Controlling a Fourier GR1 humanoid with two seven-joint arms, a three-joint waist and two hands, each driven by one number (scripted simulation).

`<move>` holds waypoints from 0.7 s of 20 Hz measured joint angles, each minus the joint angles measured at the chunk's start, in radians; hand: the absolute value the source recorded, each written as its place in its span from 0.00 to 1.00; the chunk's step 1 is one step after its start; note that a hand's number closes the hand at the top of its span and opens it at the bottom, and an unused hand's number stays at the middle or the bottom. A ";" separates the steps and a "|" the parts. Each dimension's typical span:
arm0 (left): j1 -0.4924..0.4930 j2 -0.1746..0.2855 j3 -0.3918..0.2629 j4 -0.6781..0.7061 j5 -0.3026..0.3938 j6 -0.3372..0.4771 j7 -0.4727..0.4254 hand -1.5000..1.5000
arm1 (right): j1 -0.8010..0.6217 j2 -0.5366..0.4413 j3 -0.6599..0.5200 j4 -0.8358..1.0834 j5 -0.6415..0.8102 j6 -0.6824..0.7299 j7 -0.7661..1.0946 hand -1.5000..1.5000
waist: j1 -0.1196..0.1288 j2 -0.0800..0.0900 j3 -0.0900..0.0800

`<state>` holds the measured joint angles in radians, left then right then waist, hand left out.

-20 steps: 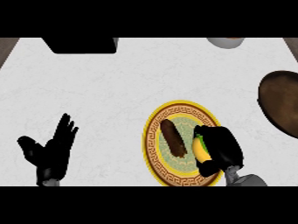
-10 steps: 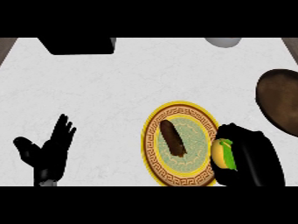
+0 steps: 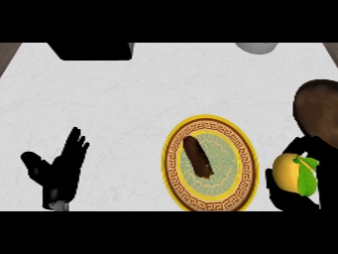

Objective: Pick the lemon from the plate and place it in the pan

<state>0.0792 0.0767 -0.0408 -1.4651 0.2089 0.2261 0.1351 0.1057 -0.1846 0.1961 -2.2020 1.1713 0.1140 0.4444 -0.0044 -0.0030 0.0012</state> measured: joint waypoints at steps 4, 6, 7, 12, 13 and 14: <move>-0.015 0.000 0.006 0.014 0.000 -0.008 -0.004 0.50 | -0.124 -0.010 -0.156 0.089 -0.131 0.024 -0.020 1.00 | 0.006 0.003 0.000; -0.027 0.002 0.014 0.027 0.006 -0.019 -0.008 0.50 | -0.171 -0.022 -0.226 0.171 -0.177 -0.003 -0.059 1.00 | 0.007 0.003 0.000; -0.042 0.001 0.018 0.039 0.005 -0.018 -0.006 0.50 | -0.194 -0.035 -0.259 0.210 -0.197 -0.011 -0.078 1.00 | 0.007 0.003 0.000; -0.011 -0.009 0.007 0.017 -0.008 -0.016 -0.018 0.50 | -0.267 -0.103 -0.391 0.435 -0.228 -0.123 -0.213 1.00 | 0.012 0.004 0.000; -0.009 -0.006 0.009 0.014 -0.005 -0.022 -0.019 0.50 | -0.294 -0.114 -0.412 0.497 -0.234 -0.150 -0.240 1.00 | 0.014 0.004 0.001; -0.010 0.001 0.016 0.016 0.001 -0.030 -0.017 0.50 | -0.322 -0.135 -0.437 0.564 -0.240 -0.171 -0.270 1.00 | 0.016 0.005 0.001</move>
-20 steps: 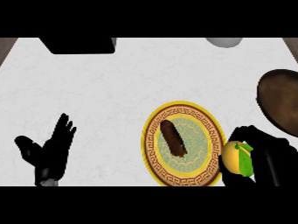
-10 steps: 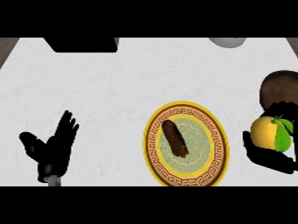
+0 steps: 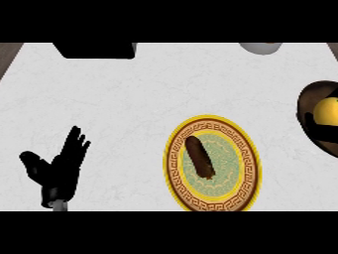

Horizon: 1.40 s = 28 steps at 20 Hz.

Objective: Pick the lemon from the plate and place it in the pan

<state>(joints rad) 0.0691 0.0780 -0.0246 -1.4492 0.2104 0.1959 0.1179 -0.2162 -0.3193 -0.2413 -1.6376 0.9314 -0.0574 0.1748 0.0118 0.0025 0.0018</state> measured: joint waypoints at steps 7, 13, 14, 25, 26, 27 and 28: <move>-0.007 -0.014 -0.005 0.013 -0.007 -0.007 -0.022 0.50 | -0.206 -0.095 -0.114 0.478 -0.041 -0.153 -0.195 1.00 | 0.010 0.003 0.001; -0.013 -0.016 -0.019 -0.003 -0.016 -0.006 -0.002 0.50 | -0.348 -0.182 -0.191 0.855 -0.048 -0.291 -0.343 0.00 | 0.034 0.013 0.003; -0.017 -0.017 -0.023 -0.006 -0.017 -0.007 0.003 0.50 | -0.356 -0.201 -0.190 0.903 -0.025 -0.299 -0.333 0.00 | 0.039 0.016 0.003; -0.056 -0.024 -0.025 0.013 -0.019 -0.007 0.016 0.50 | -0.493 -0.268 -0.259 1.260 -0.063 -0.297 -0.517 0.00 | 0.056 0.026 0.006; -0.050 -0.023 -0.025 0.011 -0.021 -0.005 0.016 0.50 | -0.506 -0.264 -0.282 1.270 -0.093 -0.282 -0.542 0.00 | 0.057 0.025 0.007; -0.050 -0.021 -0.024 0.011 -0.019 -0.007 0.017 0.50 | -0.515 -0.262 -0.306 1.279 -0.125 -0.259 -0.574 0.00 | 0.056 0.025 0.007; -0.048 -0.023 -0.024 0.011 -0.020 -0.005 0.016 0.50 | -0.526 -0.261 -0.333 1.286 -0.159 -0.235 -0.603 0.00 | 0.053 0.024 0.008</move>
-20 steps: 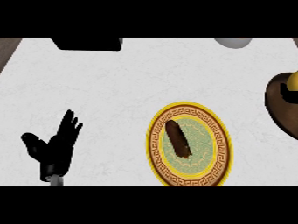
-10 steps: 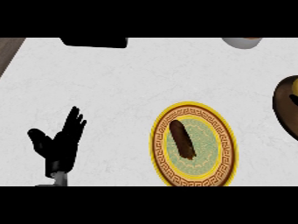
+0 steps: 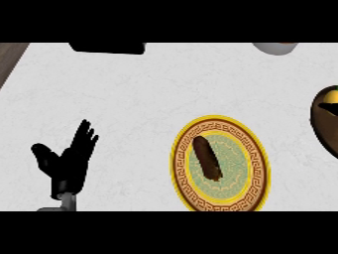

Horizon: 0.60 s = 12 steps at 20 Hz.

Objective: Pick the lemon from the plate and place it in the pan

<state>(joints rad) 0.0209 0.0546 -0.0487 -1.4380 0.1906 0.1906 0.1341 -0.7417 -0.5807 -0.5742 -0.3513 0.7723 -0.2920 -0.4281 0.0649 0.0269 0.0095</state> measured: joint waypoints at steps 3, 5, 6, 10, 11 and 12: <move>0.008 0.005 0.009 0.005 0.006 -0.008 -0.013 0.50 | -0.024 -0.012 -0.081 0.023 -0.101 0.090 -0.076 0.00 | -0.009 -0.004 0.000; 0.006 0.004 0.009 -0.003 0.006 -0.002 -0.005 0.50 | -0.024 -0.031 -0.133 0.047 -0.161 0.157 -0.115 0.00 | -0.014 -0.004 0.000; 0.013 0.001 0.005 -0.008 0.002 0.001 -0.006 0.50 | -0.027 -0.045 -0.157 0.059 -0.190 0.196 -0.127 0.00 | -0.016 -0.005 0.000; 0.018 0.003 0.008 -0.007 0.002 0.003 -0.003 0.50 | -0.002 -0.116 -0.237 0.109 -0.285 0.380 -0.176 0.00 | -0.029 -0.008 -0.001; 0.022 0.010 0.013 -0.014 0.008 -0.004 0.000 0.50 | 0.012 -0.135 -0.253 0.120 -0.304 0.426 -0.192 0.00 | -0.030 -0.009 -0.002; 0.025 0.013 0.016 -0.018 0.011 -0.007 0.004 0.50 | 0.023 -0.153 -0.264 0.130 -0.319 0.473 -0.203 0.00 | -0.031 -0.009 -0.002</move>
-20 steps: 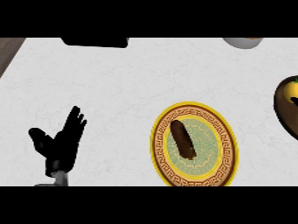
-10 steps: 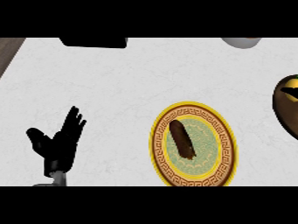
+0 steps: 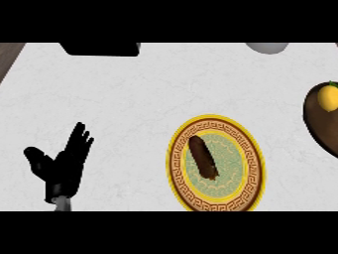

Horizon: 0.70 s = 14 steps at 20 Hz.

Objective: Pick the lemon from the plate and place it in the pan

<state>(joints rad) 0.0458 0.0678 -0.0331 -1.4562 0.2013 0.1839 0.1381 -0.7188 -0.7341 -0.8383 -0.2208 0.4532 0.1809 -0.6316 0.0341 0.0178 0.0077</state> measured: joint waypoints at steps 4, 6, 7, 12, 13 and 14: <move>0.006 0.000 0.012 0.006 0.003 0.005 -0.003 0.50 | 0.053 -0.060 -0.029 0.031 -0.046 0.192 -0.052 0.00 | -0.009 -0.004 -0.001; 0.010 -0.001 0.013 0.010 0.000 0.003 -0.016 0.50 | 0.088 -0.090 -0.031 0.036 -0.058 0.263 -0.064 0.00 | -0.012 -0.005 -0.001; 0.011 0.001 0.013 0.008 0.000 0.000 -0.015 0.50 | 0.101 -0.101 -0.029 0.035 -0.063 0.286 -0.062 0.00 | -0.013 -0.006 -0.001; 0.019 -0.017 0.006 0.007 -0.011 0.016 -0.027 0.50 | 0.168 -0.124 -0.016 0.007 -0.086 0.328 -0.065 0.00 | -0.019 -0.012 -0.002; 0.022 -0.015 0.009 0.009 -0.010 0.011 -0.035 0.50 | 0.185 -0.128 -0.012 0.003 -0.090 0.333 -0.067 0.00 | -0.020 -0.012 -0.002; 0.020 -0.009 0.016 0.013 -0.003 0.004 -0.033 0.50 | 0.196 -0.130 -0.010 -0.002 -0.096 0.335 -0.067 0.00 | -0.020 -0.013 -0.002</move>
<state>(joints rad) 0.0655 0.0583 -0.0173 -1.4431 0.1979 0.1880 0.1052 -0.5223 -0.8644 -0.8481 -0.2226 0.3570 0.5157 -0.6981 0.0136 0.0049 0.0056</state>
